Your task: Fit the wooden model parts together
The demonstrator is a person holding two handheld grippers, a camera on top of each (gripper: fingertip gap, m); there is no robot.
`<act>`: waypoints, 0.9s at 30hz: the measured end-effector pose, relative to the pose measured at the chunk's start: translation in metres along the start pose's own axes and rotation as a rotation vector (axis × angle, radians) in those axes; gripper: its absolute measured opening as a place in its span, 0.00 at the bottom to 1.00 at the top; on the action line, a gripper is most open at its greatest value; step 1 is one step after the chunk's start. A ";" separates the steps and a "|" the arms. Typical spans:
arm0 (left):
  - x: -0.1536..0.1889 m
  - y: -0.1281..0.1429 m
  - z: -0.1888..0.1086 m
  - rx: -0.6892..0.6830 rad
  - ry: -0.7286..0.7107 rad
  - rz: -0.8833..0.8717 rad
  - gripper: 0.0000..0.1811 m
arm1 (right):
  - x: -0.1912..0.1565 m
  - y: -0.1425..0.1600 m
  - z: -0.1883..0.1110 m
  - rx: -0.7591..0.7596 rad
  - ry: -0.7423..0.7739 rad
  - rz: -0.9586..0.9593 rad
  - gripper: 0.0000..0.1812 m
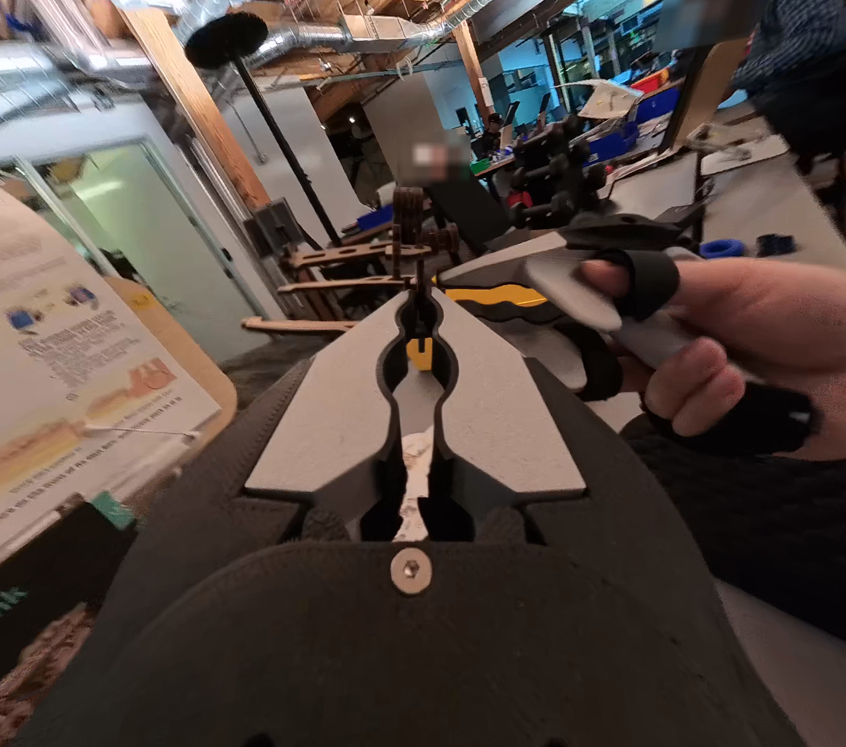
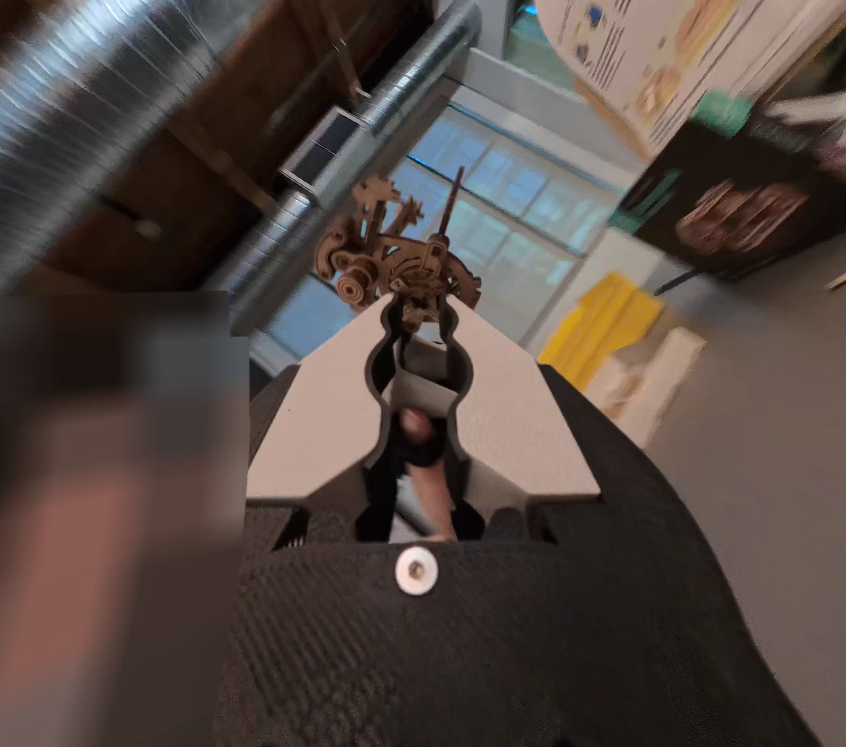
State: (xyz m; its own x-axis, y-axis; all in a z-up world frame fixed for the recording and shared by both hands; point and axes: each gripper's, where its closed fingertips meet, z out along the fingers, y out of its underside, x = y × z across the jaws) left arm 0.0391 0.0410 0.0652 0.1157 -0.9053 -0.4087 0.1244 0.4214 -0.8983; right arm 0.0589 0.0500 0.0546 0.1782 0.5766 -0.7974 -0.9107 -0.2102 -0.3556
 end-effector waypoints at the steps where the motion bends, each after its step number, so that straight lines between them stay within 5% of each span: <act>1: -0.003 0.001 0.000 -0.006 0.023 -0.050 0.00 | -0.002 0.000 0.000 -0.012 0.043 -0.127 0.09; 5: -0.018 0.000 -0.001 -0.025 0.136 -0.254 0.00 | -0.014 -0.004 -0.006 -0.041 0.224 -0.652 0.17; 12: -0.027 -0.012 -0.014 -0.012 0.437 -0.528 0.00 | -0.078 -0.011 0.004 -0.186 0.227 -1.331 0.23; 27: -0.019 -0.017 -0.027 -0.077 0.569 -0.507 0.00 | -0.063 -0.016 0.027 -0.641 0.372 -1.558 0.11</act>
State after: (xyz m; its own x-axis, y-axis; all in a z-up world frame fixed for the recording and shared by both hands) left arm 0.0084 0.0494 0.0839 -0.4653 -0.8834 0.0553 -0.0449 -0.0388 -0.9982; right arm 0.0520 0.0391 0.1235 0.8327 0.3475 0.4310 0.4547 0.0150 -0.8905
